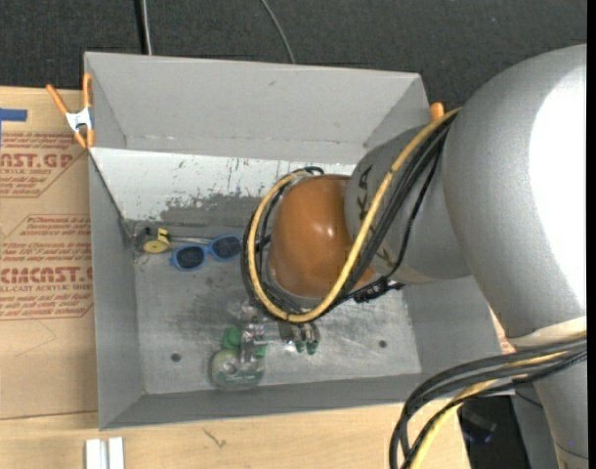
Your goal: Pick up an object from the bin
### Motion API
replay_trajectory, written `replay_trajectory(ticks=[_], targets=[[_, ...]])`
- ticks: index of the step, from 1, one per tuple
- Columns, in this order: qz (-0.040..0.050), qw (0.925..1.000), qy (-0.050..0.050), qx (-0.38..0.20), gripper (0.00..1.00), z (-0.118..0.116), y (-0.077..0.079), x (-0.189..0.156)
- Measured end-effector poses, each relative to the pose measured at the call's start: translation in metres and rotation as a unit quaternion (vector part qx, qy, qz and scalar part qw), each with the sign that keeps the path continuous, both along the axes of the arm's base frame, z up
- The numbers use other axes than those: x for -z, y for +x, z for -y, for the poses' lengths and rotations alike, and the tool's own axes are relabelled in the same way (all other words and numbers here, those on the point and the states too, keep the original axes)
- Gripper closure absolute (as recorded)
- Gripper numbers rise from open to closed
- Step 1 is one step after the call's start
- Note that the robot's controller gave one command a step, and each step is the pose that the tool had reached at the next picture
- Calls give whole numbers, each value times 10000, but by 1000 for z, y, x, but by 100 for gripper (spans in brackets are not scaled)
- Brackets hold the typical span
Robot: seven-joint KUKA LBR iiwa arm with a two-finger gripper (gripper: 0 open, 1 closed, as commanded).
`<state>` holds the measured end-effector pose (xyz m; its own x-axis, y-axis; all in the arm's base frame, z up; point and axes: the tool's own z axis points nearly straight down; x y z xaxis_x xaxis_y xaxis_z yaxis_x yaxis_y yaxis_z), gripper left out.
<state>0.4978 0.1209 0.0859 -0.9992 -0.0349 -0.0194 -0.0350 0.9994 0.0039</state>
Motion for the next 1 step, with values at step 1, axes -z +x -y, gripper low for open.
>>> replay_trajectory(ticks=[1], targets=[[-48,9995,-20,-323,100,26,9,-134]])
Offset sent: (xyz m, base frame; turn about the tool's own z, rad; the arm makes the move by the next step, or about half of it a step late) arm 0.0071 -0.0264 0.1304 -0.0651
